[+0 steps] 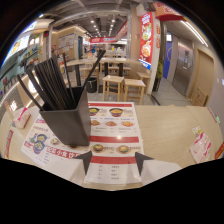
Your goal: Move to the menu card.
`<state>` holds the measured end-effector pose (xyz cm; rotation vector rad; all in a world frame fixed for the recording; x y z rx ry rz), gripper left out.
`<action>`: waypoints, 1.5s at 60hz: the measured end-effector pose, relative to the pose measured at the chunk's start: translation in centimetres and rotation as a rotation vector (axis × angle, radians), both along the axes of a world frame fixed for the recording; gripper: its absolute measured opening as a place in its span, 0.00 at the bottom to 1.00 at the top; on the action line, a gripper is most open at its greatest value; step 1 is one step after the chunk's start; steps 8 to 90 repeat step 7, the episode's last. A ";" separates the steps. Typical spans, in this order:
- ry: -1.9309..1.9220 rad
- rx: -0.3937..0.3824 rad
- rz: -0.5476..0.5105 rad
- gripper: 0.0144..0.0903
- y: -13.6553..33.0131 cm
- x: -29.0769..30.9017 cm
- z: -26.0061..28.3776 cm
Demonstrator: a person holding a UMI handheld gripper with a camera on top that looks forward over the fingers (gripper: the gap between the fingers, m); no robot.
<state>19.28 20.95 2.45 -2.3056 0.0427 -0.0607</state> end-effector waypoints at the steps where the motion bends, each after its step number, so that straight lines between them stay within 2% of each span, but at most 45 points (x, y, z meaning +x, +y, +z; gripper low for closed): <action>1: -0.001 0.000 0.000 0.92 0.0 0.0 0.0; 90: 0.001 0.007 -0.002 0.92 0.1 0.0 0.2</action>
